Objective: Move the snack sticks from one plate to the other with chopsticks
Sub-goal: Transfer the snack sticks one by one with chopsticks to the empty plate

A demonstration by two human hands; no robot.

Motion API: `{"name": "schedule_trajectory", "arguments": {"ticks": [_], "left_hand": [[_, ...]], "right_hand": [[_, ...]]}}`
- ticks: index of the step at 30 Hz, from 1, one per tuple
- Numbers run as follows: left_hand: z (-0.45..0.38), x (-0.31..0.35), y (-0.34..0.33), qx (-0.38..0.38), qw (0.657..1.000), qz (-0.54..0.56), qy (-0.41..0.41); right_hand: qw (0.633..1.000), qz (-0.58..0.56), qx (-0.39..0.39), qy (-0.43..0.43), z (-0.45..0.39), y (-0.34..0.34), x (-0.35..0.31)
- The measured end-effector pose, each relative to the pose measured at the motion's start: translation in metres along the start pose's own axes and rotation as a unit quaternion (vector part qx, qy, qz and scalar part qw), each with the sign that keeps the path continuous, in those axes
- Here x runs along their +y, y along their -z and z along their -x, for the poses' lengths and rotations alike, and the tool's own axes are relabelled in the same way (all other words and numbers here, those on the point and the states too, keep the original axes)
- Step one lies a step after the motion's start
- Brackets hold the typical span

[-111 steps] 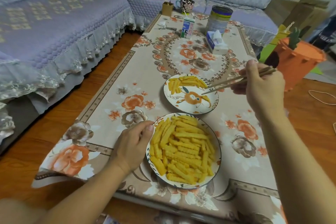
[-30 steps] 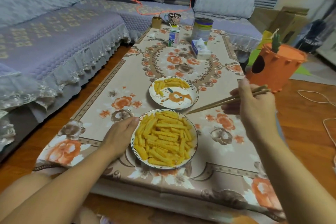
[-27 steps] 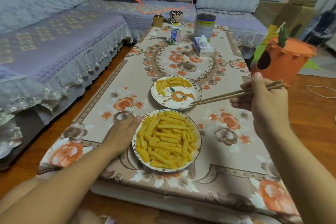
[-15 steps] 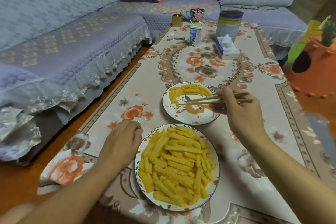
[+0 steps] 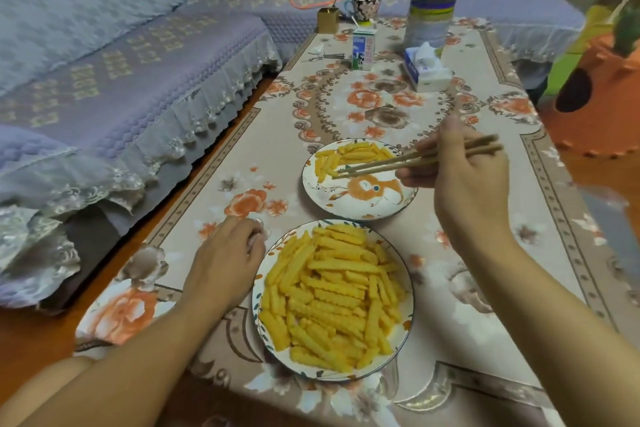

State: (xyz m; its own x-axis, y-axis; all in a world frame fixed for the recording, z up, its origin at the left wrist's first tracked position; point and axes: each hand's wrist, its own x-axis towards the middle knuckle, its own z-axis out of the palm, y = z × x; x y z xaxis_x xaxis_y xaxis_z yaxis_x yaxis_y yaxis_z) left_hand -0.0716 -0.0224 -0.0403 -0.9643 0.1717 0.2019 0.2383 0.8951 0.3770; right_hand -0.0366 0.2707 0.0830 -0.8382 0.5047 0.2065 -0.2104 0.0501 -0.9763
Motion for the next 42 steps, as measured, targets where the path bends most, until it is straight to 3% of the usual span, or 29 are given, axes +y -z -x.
{"name": "schedule_trajectory", "arguments": {"ticks": [4,10,17,23,32,42], "left_hand": [[0.000,0.002,0.001,-0.006,1.000,0.002,0.009],[0.002,0.004,0.003,-0.002,1.000,0.014,0.014],[0.002,-0.002,0.001,0.000,1.000,0.012,0.010],[0.001,-0.002,0.000,-0.002,1.000,0.009,0.009],[0.001,-0.003,-0.002,0.001,1.000,0.003,0.006],[0.000,-0.002,-0.002,0.002,1.000,0.002,0.003]], "right_hand": [[0.998,0.043,-0.038,-0.006,0.007,0.022,-0.031],[0.985,0.033,-0.154,-0.075,0.013,0.055,-0.057],[0.983,0.068,-0.158,-0.069,0.014,0.072,-0.062],[0.969,0.107,-0.214,-0.066,0.021,0.071,-0.059],[0.994,0.059,-0.094,0.002,0.001,0.080,-0.055],[0.997,0.073,-0.036,-0.017,-0.012,-0.015,0.004]]}}
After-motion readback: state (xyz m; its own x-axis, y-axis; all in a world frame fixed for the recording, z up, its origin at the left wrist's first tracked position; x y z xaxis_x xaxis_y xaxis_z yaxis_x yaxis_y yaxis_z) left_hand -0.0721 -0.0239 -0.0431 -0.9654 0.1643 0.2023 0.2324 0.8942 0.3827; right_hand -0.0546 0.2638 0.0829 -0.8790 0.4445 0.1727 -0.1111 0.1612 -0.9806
